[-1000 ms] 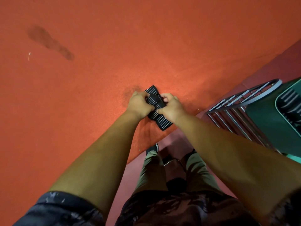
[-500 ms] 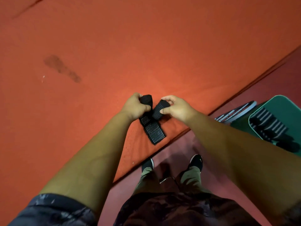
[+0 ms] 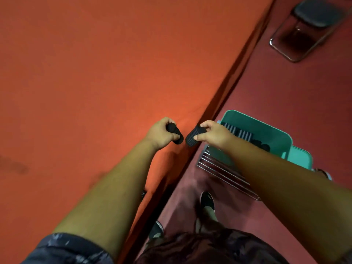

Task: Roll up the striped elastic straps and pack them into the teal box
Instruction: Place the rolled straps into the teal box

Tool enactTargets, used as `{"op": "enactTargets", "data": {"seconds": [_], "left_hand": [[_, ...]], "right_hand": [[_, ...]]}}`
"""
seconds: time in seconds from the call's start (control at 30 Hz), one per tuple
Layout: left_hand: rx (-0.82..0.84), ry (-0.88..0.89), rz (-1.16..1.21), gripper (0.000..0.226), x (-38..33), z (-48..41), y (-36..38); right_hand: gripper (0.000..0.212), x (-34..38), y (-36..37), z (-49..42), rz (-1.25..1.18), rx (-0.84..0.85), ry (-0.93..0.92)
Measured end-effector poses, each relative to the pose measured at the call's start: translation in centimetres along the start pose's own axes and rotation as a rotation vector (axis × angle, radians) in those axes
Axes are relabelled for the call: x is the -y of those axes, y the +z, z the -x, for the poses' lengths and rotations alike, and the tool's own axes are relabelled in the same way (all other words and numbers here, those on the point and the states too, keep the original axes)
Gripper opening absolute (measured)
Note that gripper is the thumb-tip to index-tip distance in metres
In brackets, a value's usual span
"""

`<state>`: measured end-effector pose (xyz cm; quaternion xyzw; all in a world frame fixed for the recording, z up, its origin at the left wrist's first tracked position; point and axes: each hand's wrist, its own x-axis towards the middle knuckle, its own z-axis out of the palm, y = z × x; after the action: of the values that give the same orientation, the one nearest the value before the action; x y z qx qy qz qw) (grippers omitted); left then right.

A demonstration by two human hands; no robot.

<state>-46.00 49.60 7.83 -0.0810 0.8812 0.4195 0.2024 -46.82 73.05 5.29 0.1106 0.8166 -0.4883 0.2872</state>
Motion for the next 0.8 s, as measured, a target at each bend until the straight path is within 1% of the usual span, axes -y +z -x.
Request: {"op": "enactTargets", "data": {"seconds": [0.07,0.1,0.23,0.3,0.47,0.6,0.67,0.73,0.77,0.8], "left_hand": [[0.043,0.038,-0.031,0.038,-3.0,-1.3,2.8],[0.070,0.053,-0.047,0.037,-4.4,-1.9,4.2],[0.181,0.102,-0.112,0.039,-9.5,-3.7,10.5],[0.237,0.121,-0.133,0.037,-11.6,-4.4,13.7],[0.375,0.138,-0.187,0.037,-15.1,-5.8,20.9],[0.448,0.134,-0.241,0.029,-16.0,-7.0,25.3],[0.474,0.133,-0.278,0.025,-16.1,-7.6,27.0],[0.500,0.120,-0.306,0.024,-16.1,-8.1,28.4],[0.510,0.108,-0.312,0.024,-16.1,-8.4,29.1],[0.522,0.095,-0.312,0.026,-16.0,-8.7,29.7]], "right_hand": [[0.059,-2.6,-3.6,0.6,-0.017,-0.096,0.044],[0.058,-4.1,-5.2,0.9,-0.031,-0.140,0.054],[0.039,-8.6,-11.4,3.7,-0.035,-0.277,0.131],[0.032,-11.1,-14.0,5.0,-0.004,-0.315,0.187],[0.033,-16.7,-18.1,6.5,0.078,-0.382,0.320],[0.042,-19.2,-19.3,6.6,0.077,-0.389,0.361],[0.056,-19.8,-19.3,6.2,0.071,-0.406,0.336],[0.074,-20.1,-19.1,5.6,0.107,-0.385,0.292],[0.078,-20.2,-19.0,5.2,0.138,-0.368,0.278],[0.077,-20.3,-18.9,4.6,0.161,-0.353,0.272]]}}
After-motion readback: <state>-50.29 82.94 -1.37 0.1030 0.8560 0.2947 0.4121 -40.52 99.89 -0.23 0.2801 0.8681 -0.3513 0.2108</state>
